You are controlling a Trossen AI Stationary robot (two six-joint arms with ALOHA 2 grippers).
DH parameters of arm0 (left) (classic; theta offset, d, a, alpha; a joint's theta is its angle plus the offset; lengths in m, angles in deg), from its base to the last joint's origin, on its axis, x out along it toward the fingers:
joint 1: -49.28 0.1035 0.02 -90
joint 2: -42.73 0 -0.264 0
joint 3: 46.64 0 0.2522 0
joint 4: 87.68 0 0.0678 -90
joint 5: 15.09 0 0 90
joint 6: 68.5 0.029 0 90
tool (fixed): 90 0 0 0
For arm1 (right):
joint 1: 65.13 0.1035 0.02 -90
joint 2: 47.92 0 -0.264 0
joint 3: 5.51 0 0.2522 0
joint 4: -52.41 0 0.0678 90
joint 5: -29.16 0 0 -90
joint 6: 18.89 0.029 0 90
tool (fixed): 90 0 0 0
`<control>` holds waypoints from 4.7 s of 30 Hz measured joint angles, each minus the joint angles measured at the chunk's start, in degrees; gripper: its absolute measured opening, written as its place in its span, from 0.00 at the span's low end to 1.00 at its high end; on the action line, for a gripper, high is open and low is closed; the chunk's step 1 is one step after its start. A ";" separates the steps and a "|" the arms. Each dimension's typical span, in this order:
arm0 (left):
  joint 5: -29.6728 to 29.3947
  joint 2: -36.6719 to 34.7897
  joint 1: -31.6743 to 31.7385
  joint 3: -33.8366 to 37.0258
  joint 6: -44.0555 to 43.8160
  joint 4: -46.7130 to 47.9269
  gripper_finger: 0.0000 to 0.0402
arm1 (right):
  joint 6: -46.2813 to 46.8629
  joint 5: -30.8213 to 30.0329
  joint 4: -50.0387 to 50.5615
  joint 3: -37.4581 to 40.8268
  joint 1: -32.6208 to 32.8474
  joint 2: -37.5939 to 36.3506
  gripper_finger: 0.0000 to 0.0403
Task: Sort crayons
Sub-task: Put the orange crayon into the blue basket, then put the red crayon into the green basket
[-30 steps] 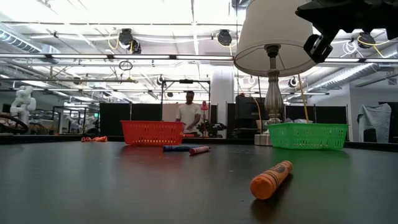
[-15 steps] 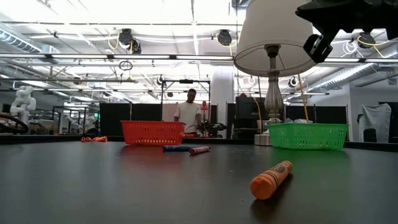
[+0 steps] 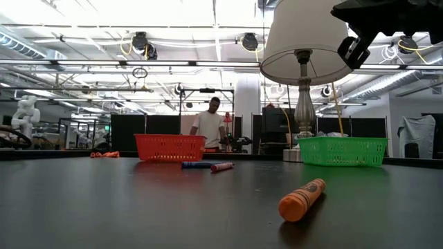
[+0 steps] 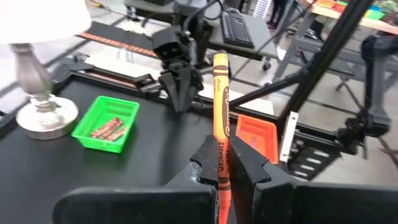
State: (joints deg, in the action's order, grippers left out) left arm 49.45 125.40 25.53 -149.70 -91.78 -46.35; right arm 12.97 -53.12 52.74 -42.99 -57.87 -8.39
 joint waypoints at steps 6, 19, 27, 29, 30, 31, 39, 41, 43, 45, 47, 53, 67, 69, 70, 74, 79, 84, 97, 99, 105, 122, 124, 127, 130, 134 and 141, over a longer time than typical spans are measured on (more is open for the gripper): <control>5.06 0.00 -1.09 0.00 -0.32 0.01 0.03 | 0.02 -0.02 0.00 0.00 0.00 0.00 0.00; 10.00 0.00 -9.35 0.00 -12.14 9.61 0.03 | 0.31 0.04 0.00 0.00 0.02 0.02 0.00; 12.36 0.00 -17.80 0.02 -25.58 21.33 0.03 | 0.11 0.09 1.05 0.00 0.16 0.02 0.00; 12.38 0.02 -20.05 0.04 -28.73 24.12 0.03 | 0.30 0.07 1.81 0.00 0.66 0.02 0.00; 12.38 0.02 -21.12 0.04 -30.16 25.38 0.03 | 0.34 0.09 2.13 0.00 0.97 0.02 0.00; 12.39 0.09 -22.09 0.04 -31.46 26.67 0.03 | 0.38 0.09 2.26 0.00 1.36 0.02 0.00; 12.36 1.77 -29.28 0.56 -37.56 36.50 0.03 | 2.10 0.02 2.57 0.00 4.52 0.02 0.00; 12.31 1.79 -30.45 1.86 -37.94 37.51 0.03 | 3.05 -0.03 2.56 0.00 5.44 0.02 0.00; 12.20 1.79 -31.37 3.25 -37.94 37.72 0.03 | 3.60 -0.02 2.56 0.00 6.41 0.02 0.00; 12.14 1.79 -32.01 4.90 -38.04 37.68 0.03 | 4.37 -0.07 2.56 0.00 7.32 0.02 0.00; 12.16 1.79 -32.64 6.49 -39.24 37.58 0.03 | 5.27 -0.11 2.56 0.00 8.09 0.02 0.00; 12.12 1.79 -33.77 11.52 -41.37 35.36 0.03 | 7.89 -0.18 2.56 0.00 10.34 0.02 0.00; 20.67 1.79 -34.94 25.76 -41.02 26.24 0.03 | 10.99 -1.77 2.56 0.00 11.67 0.00 0.00; 20.75 1.79 -34.94 27.06 -41.02 25.52 0.03 | 10.99 -1.77 2.56 0.00 11.67 0.00 0.00; 20.75 1.79 -34.94 27.71 -41.02 24.75 0.03 | 10.99 -1.77 2.56 0.00 11.66 0.00 0.00; 21.45 1.79 -34.92 30.76 -41.00 20.07 0.03 | 10.99 -1.80 2.58 0.00 11.65 0.00 0.00; 22.25 1.79 -34.88 34.03 -41.01 14.79 0.03 | 10.95 -1.97 2.58 0.00 11.61 0.00 0.00; 24.13 1.77 -34.88 36.20 -41.08 11.72 0.03 | 10.55 -3.47 2.58 0.00 11.61 0.00 0.00; 24.16 2.95 -34.88 36.37 -43.98 12.88 0.03 | 9.46 -6.49 2.60 0.00 11.61 0.00 0.00; 24.14 3.58 -34.88 36.37 -46.57 13.32 0.03 | 9.46 -6.49 2.60 0.00 11.61 0.00 0.00; 24.55 3.95 -34.70 36.37 -48.44 12.15 0.03 | 9.46 -6.99 2.64 0.00 11.61 0.00 0.00; 37.02 2.74 -28.12 31.36 -49.78 17.20 0.36 | 10.95 -7.96 2.58 0.00 11.60 0.02 0.00; 36.37 1.66 -27.34 29.35 -49.82 18.40 0.34 | 10.95 -7.96 2.56 0.00 11.61 0.02 0.00; 34.03 -0.44 -26.06 27.09 -49.88 21.58 0.32 | 10.95 -9.50 2.54 0.00 11.61 0.02 0.00; 30.43 -2.79 -24.37 25.09 -49.88 25.60 0.29 | 10.82 -10.99 2.52 0.00 11.58 0.02 0.00; 24.32 -6.19 -22.09 24.74 -49.67 29.40 0.25 | 7.77 -11.37 1.86 0.00 11.52 0.04 0.00; 14.28 -10.77 -18.05 24.72 -47.80 32.46 0.23 | 0.07 -13.85 2.51 -5.20 10.42 2.60 0.00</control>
State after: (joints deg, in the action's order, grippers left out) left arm 63.74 114.63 7.48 -124.98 -139.57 -13.89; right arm 13.04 -66.96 55.24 -48.19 -47.44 -5.79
